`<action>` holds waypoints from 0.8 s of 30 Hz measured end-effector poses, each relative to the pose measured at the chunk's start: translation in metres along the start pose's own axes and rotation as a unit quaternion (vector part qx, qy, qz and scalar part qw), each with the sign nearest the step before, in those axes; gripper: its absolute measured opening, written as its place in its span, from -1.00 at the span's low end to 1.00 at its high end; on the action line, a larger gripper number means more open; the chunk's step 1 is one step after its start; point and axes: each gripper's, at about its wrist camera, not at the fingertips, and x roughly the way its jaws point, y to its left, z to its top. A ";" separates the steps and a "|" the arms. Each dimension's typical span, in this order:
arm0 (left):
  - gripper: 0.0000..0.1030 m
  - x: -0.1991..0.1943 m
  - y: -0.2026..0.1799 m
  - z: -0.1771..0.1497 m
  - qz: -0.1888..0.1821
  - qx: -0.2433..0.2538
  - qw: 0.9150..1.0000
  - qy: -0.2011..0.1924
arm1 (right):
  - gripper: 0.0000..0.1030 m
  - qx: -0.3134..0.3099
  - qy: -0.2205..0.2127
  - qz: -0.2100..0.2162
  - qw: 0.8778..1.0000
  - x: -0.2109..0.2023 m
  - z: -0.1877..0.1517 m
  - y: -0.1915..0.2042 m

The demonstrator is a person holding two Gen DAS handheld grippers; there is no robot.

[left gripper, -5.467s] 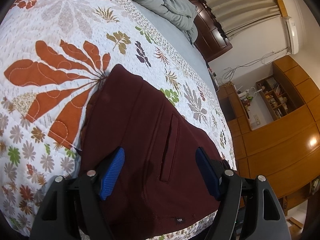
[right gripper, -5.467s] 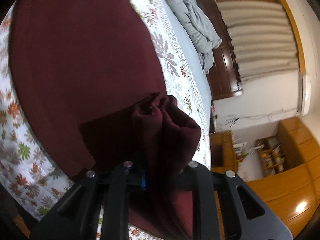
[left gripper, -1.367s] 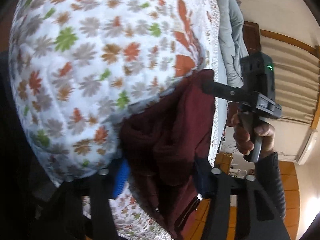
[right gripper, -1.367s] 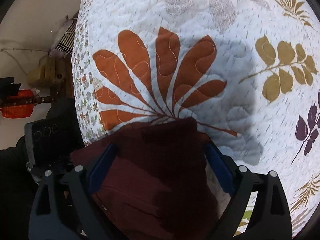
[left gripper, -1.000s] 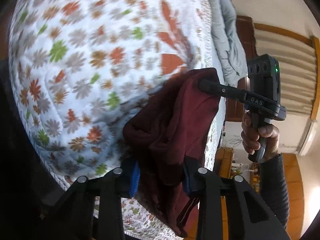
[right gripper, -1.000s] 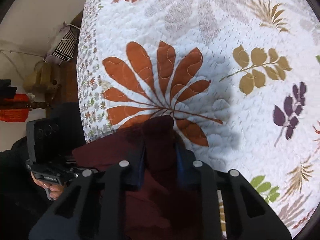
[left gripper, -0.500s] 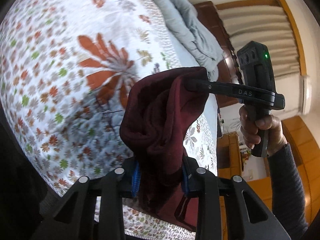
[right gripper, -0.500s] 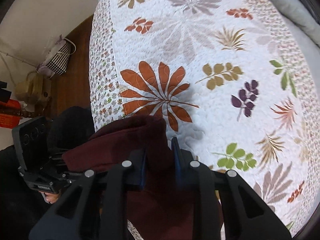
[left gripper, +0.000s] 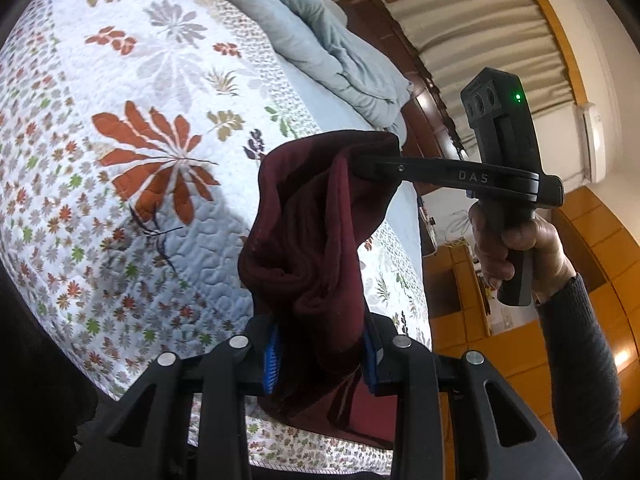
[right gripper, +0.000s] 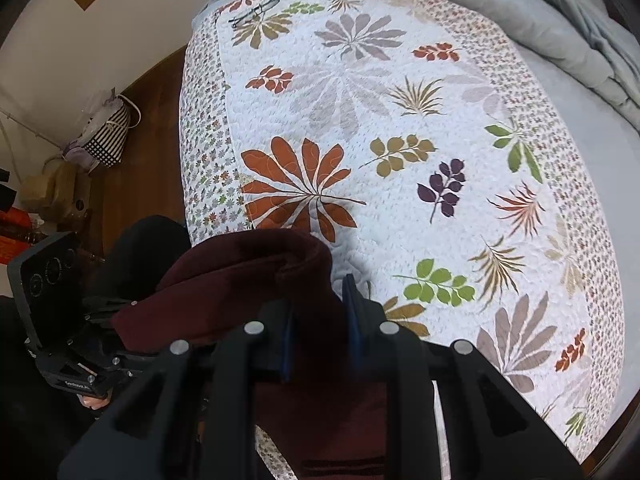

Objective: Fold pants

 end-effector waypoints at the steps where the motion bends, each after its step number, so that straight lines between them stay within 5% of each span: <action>1: -0.39 0.000 -0.003 -0.001 -0.001 0.004 1.000 0.000 | -0.60 0.001 -0.003 -0.004 1.000 -0.004 -0.003 0.001; 24: -0.39 -0.006 -0.092 -0.026 -0.018 0.122 0.992 0.019 | -0.61 0.025 -0.075 -0.068 0.995 -0.089 -0.079 0.001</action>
